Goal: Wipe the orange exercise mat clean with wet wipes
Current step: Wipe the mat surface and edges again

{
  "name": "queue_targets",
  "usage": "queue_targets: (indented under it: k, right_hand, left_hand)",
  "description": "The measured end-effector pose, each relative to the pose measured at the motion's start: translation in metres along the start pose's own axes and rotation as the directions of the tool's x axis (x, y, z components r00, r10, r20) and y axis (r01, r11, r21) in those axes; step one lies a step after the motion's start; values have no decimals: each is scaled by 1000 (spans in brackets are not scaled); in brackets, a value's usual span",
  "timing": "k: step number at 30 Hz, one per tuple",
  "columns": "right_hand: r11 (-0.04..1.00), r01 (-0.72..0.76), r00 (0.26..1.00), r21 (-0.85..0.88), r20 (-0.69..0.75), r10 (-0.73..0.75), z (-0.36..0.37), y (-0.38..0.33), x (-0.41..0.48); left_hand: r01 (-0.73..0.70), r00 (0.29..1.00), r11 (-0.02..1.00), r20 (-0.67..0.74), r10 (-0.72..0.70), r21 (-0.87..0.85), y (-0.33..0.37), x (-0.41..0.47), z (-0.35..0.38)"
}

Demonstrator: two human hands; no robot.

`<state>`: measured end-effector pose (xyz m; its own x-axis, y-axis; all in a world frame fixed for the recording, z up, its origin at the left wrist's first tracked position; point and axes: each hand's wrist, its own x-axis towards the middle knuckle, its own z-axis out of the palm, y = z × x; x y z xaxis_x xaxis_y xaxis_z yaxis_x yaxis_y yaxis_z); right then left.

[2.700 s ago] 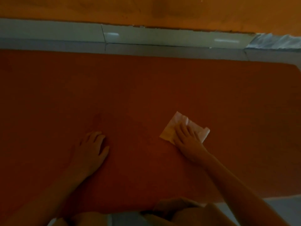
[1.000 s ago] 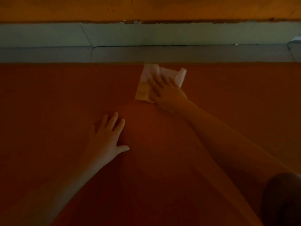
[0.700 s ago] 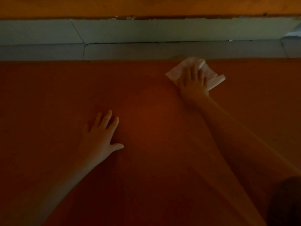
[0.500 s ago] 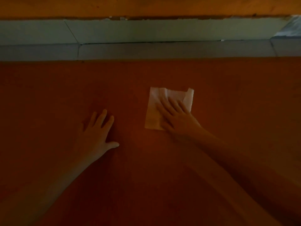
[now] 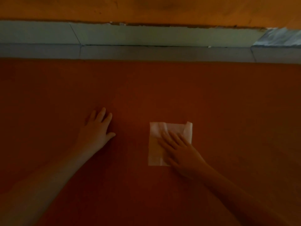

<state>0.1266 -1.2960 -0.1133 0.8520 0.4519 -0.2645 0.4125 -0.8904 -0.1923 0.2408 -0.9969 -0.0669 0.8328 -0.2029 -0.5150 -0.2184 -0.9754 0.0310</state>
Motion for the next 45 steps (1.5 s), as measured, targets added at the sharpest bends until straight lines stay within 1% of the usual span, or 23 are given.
queue_targets:
  k: [1,3,5,6,9,12,14,16,18,19,20,22,24,27,29,31,32,36,38,40,41,43,45]
  right_hand:
    - [998,-55,998,-20,5,55,-1,13,-10]
    - [971,-231,973,-55,-31,230,-7,31,-23]
    - [905,-425,904,8,48,424,-11,30,-24]
    - [884,-466,884,43,79,461,-10,21,-23]
    - [902,-408,911,144,126,392,-7,-21,-26]
    - [940,-255,958,225,193,214,-4,-52,-44]
    - [952,-215,956,217,247,159,-13,-54,-67]
    - [976,-173,955,135,265,133,-18,-40,-89]
    - [982,-187,953,-16,238,185,-16,-22,-109]
    - [960,-279,906,-40,319,277,-18,-20,-115]
    - [936,-350,872,-32,353,338,-15,-19,-118]
    - [930,-365,861,-34,366,352,-15,-31,-118]
    - [958,-287,880,-16,391,270,-14,-49,-120]
    - [968,-241,900,74,389,195,-27,-72,-134]
    - [950,-272,886,151,424,187,-41,-74,-153]
    - [893,-382,840,239,493,227,-53,-63,-173]
    - [875,-412,837,255,485,253,-60,-55,-180]
    - [856,-474,815,207,472,337,-61,-33,-186]
    - [897,-403,842,182,458,285,-60,-39,-184]
    - [913,-313,892,261,411,188,-59,-42,-192]
    - [899,-301,904,319,396,163,-58,-38,-199]
    - [859,-319,910,399,381,161,-54,-25,-213]
    - [878,-350,899,326,380,217,-45,-5,-218]
  left_hand:
    - [-2,1000,1000,1,2,8,2,-5,3]
    - [-10,1000,1000,26,9,25,7,-18,7]
    - [-25,997,999,73,22,32,11,-27,10]
    - [-31,995,999,98,27,34,13,-32,10]
    - [-57,985,997,167,48,51,22,-50,11]
    - [-89,967,995,244,75,48,30,-69,10]
    - [-115,949,992,300,95,50,36,-83,10]
    - [-140,933,988,343,111,60,43,-98,12]
    - [-154,925,987,359,127,48,48,-113,19]
    - [-154,925,988,357,132,34,49,-119,22]
    - [-149,925,989,357,132,20,50,-125,25]
    - [-128,919,992,374,121,-7,51,-134,31]
    - [-112,916,994,386,110,-19,54,-143,35]
    - [-113,915,992,383,124,-53,55,-152,37]
    - [-118,914,990,381,138,-75,53,-154,36]
    - [-111,920,990,368,137,-90,50,-155,39]
    - [-105,926,990,354,133,-97,50,-155,40]
    - [-83,962,988,249,113,-130,58,-152,43]
    - [-57,982,991,172,78,-125,68,-149,43]
    - [-75,988,989,128,91,-127,84,-149,46]
    - [-95,986,987,120,111,-132,94,-148,49]
    - [-125,983,983,121,141,-137,114,-146,57]
    - [-112,988,986,89,123,-128,126,-144,68]
